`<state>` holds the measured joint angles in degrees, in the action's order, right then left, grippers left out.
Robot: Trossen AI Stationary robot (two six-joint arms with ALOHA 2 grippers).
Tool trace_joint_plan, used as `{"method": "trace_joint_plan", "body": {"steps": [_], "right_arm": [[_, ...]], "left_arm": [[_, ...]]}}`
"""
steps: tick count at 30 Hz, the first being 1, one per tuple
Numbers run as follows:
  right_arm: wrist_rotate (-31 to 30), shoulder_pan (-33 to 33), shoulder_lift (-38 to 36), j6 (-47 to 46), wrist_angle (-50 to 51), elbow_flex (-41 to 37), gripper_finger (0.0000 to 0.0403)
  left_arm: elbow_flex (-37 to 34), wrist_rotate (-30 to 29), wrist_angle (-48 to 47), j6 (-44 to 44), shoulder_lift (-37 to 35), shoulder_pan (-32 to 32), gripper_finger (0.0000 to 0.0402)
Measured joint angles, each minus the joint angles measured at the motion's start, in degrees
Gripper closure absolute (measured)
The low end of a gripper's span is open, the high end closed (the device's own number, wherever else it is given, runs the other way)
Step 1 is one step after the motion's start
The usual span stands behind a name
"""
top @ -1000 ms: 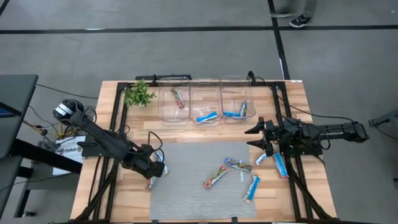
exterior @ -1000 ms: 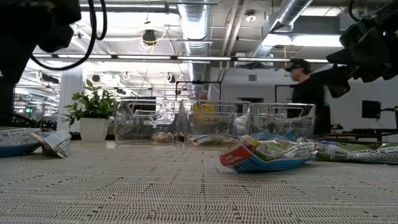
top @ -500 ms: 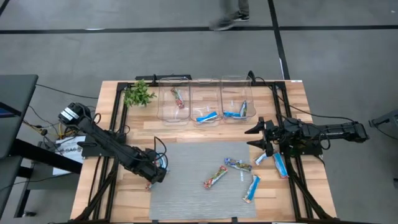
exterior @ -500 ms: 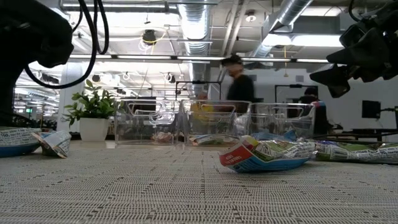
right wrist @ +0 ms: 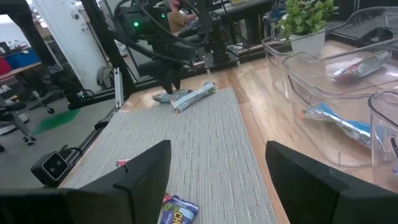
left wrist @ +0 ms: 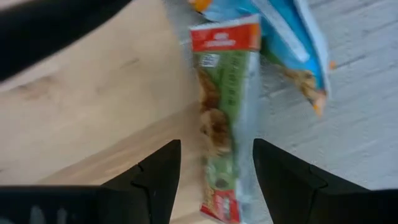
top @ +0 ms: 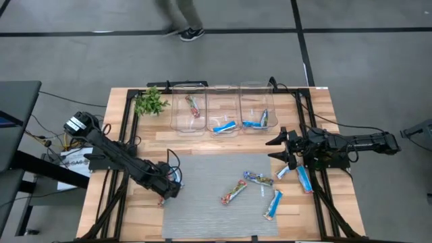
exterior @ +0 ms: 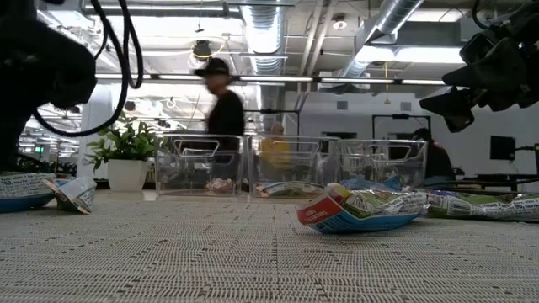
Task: Pick and place Granola Bars by type
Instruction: Put the red granola bar into the left transparent bin
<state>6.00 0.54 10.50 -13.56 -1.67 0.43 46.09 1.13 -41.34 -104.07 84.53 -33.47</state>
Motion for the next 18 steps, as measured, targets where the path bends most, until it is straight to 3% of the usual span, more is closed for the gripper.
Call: {"method": "trace_joint_plan", "body": {"steps": [13, 18], "right_arm": [[0.0, 0.0, 0.0, 0.0, 0.0, 0.0, 0.0148], [0.0, 0.0, 0.0, 0.0, 0.0, 0.0, 0.0148]], "left_arm": [[-5.4, -0.1, 7.0, -0.3, 0.0, 0.1, 0.0209], [-6.9, -0.1, 9.5, -0.3, -0.1, 0.1, 0.0236]]}}
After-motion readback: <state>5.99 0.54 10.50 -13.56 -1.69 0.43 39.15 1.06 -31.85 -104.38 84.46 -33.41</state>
